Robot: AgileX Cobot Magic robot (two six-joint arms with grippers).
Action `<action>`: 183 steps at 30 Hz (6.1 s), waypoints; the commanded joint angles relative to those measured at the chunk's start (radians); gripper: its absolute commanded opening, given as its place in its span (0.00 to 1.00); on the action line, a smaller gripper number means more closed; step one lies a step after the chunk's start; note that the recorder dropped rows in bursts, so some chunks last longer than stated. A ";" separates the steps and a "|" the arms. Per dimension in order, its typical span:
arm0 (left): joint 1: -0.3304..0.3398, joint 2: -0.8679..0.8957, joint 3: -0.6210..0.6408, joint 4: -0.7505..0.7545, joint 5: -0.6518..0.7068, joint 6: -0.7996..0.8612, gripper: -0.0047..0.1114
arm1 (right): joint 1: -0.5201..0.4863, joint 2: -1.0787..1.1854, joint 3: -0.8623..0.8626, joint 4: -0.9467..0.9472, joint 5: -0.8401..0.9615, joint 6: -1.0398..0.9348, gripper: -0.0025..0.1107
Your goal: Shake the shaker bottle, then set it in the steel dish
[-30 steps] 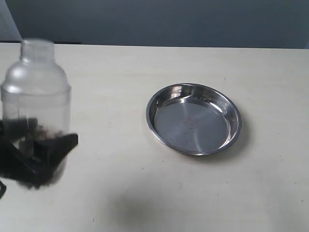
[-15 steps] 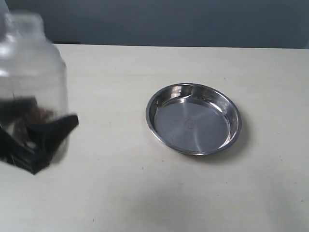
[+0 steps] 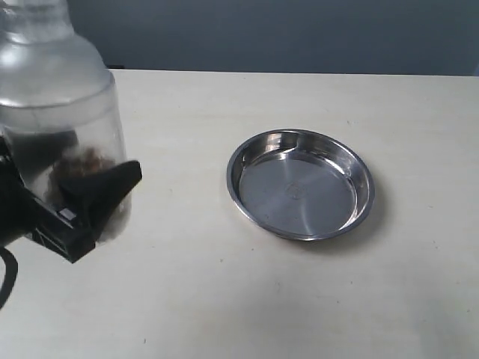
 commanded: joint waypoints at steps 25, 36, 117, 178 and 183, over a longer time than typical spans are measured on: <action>0.049 -0.036 -0.120 -0.650 0.378 0.616 0.04 | 0.000 -0.004 0.001 -0.005 -0.012 -0.006 0.02; 0.034 -0.019 -0.095 0.271 0.315 -0.235 0.04 | 0.003 -0.004 0.001 0.003 -0.012 -0.006 0.02; -0.007 0.261 -0.189 -0.587 0.114 0.562 0.04 | 0.002 -0.004 0.001 0.045 -0.012 -0.006 0.02; 0.032 0.923 -0.484 0.380 -0.593 -0.241 0.04 | 0.002 -0.004 0.001 0.056 -0.012 -0.006 0.02; 0.032 1.049 -0.601 0.391 -0.620 -0.301 0.04 | 0.002 -0.004 0.001 0.056 -0.012 -0.006 0.02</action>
